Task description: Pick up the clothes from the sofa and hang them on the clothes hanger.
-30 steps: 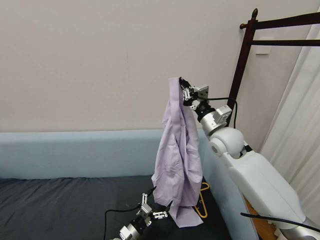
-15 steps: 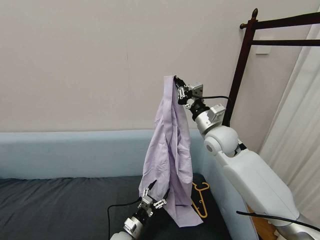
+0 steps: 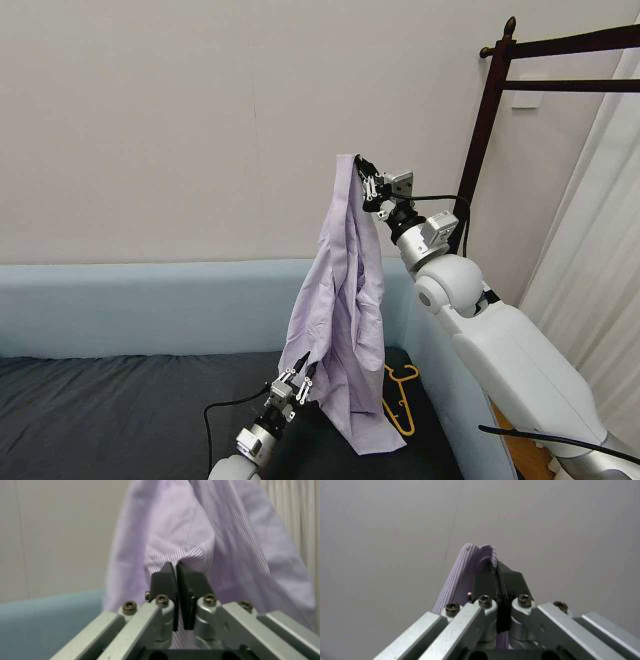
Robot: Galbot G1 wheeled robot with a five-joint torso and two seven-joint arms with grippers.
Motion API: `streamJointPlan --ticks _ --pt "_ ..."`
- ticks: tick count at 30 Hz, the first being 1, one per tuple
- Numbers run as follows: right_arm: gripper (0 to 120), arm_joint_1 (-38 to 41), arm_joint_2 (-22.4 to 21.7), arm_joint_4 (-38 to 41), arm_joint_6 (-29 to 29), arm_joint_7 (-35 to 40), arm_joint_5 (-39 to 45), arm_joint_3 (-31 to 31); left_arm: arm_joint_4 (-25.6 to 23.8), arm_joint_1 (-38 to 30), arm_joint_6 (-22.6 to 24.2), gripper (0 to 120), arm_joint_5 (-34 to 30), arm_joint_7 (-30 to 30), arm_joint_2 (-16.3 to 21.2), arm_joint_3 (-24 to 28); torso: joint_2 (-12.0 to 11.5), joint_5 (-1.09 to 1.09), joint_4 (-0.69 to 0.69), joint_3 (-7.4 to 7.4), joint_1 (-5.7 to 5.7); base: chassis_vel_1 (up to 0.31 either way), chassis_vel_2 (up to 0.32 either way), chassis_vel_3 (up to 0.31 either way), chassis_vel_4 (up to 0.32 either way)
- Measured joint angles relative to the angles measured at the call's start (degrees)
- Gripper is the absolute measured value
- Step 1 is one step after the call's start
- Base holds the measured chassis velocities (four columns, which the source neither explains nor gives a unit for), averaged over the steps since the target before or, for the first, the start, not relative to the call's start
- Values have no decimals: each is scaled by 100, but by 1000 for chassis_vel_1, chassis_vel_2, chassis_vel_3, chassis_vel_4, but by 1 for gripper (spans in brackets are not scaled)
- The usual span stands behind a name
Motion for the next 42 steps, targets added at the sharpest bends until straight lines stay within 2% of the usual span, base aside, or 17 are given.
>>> streamJointPlan --ticks 2,3,6,7,10,15,19,22,23,26,27,30,36,40,42 --pt "0 -5 -65 -12 -64 89 12 78 -363 -51 0 0 -371 210 352 -144 0 0 1 0 0 0 0 0 0" --pt "0 -5 -65 -12 -64 89 12 78 -363 -51 0 0 -371 210 352 -144 0 0 1 0 0 0 0 0 0" --pt "0 2 -122 9 -74 109 68 161 -699 -332 12 0 -828 284 931 -300 0 1 1 0 0 0 0 0 0" --pt "0 2 -122 9 -74 109 68 161 -699 -332 12 0 -828 284 931 -300 0 1 1 0 0 0 0 0 0" --pt "0 66 -153 82 -74 108 167 232 -804 -760 45 0 -1188 256 1320 -366 0 0 2 0 0 0 0 0 0" --pt "0 233 -303 191 -16 16 483 322 -922 -1267 85 0 -1486 127 1551 -413 0 0 1 0 0 0 0 0 0" --pt "0 332 -399 265 133 -143 693 412 -980 -1547 88 0 -1678 65 1603 -465 0 0 0 0 0 0 0 0 0" --pt "0 466 -572 562 390 -388 1440 562 -1095 -1829 89 0 -1997 -1 1652 -568 0 2 -1 0 0 0 0 0 0" --pt "0 466 -572 562 390 -388 1440 562 -1095 -1829 89 0 -1997 -1 1652 -568 0 2 -1 0 0 0 0 0 0" --pt "0 537 -738 958 637 -705 2464 659 -1043 -1837 89 0 -2090 19 1691 -588 1 1 -1 -1 0 0 0 0 0" --pt "0 537 -738 958 637 -705 2464 659 -1043 -1837 89 0 -2090 19 1691 -588 1 1 -1 -1 0 0 0 0 0" --pt "0 388 -863 1348 693 -1016 3168 651 -856 -1558 179 0 -1845 -85 1656 -466 1 -2 2 -1 0 0 0 0 0" --pt "0 -119 -949 1582 533 -1185 3105 481 -741 -1171 330 0 -1307 -489 1443 -348 1 0 0 -1 0 0 0 0 0" --pt "0 -693 -938 1596 214 -874 2603 224 -705 -782 425 0 -980 -644 1317 -285 0 1 0 0 0 0 0 0 0" --pt "0 -990 -834 1478 119 -677 2312 79 -705 -481 448 7 -681 -738 1275 -278 0 2 0 0 0 0 0 0 0"
